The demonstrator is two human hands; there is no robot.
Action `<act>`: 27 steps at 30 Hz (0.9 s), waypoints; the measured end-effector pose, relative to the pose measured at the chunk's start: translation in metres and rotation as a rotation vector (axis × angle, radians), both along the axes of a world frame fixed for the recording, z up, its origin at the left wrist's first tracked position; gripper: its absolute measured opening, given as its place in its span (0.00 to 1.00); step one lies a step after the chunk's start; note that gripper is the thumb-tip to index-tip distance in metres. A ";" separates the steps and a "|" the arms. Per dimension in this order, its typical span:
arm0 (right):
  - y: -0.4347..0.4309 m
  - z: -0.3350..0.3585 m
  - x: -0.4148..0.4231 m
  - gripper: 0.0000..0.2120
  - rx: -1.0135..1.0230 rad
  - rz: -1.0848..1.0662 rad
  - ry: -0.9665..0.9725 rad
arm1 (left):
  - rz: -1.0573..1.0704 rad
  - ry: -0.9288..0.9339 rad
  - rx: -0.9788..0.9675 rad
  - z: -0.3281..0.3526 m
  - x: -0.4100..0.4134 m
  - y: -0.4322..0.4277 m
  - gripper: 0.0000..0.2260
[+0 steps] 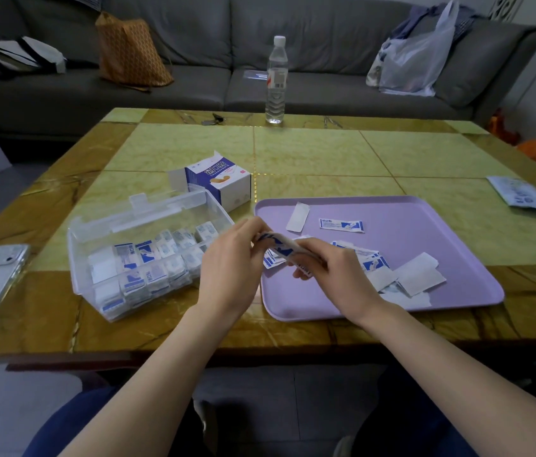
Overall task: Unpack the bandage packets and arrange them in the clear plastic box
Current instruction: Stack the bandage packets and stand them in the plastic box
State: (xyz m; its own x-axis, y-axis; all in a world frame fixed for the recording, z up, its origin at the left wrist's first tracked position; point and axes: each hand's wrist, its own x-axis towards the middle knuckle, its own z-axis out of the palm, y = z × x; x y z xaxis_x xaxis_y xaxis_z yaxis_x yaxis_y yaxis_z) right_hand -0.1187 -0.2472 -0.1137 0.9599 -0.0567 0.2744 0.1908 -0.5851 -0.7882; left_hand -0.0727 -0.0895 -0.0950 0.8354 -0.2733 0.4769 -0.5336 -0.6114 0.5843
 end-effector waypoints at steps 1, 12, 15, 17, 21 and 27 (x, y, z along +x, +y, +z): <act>0.003 0.002 -0.002 0.08 0.032 0.008 -0.002 | 0.018 0.000 -0.006 0.002 0.000 0.004 0.03; 0.041 0.033 0.002 0.09 -0.149 0.047 -0.052 | -0.047 0.042 -0.167 0.012 0.003 0.048 0.04; 0.057 0.040 0.010 0.08 -0.229 0.071 -0.136 | -0.043 0.040 -0.208 0.015 0.005 0.065 0.06; 0.069 0.048 0.015 0.08 -0.266 0.071 -0.188 | -0.038 0.046 -0.224 0.019 0.006 0.075 0.07; 0.095 0.061 0.025 0.08 -0.289 0.095 -0.153 | 0.015 0.043 -0.229 0.023 0.008 0.098 0.06; 0.131 0.073 0.044 0.07 -0.183 0.160 -0.005 | 0.118 0.005 -0.284 0.030 0.011 0.131 0.06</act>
State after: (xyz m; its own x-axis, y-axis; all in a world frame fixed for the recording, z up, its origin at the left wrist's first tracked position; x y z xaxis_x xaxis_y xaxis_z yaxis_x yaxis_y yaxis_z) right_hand -0.0746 -0.1159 -0.0407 0.9514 0.1471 0.2706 0.2959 -0.6801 -0.6708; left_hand -0.0614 0.0413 -0.0645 0.8562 -0.0308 0.5158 -0.4650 -0.4811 0.7432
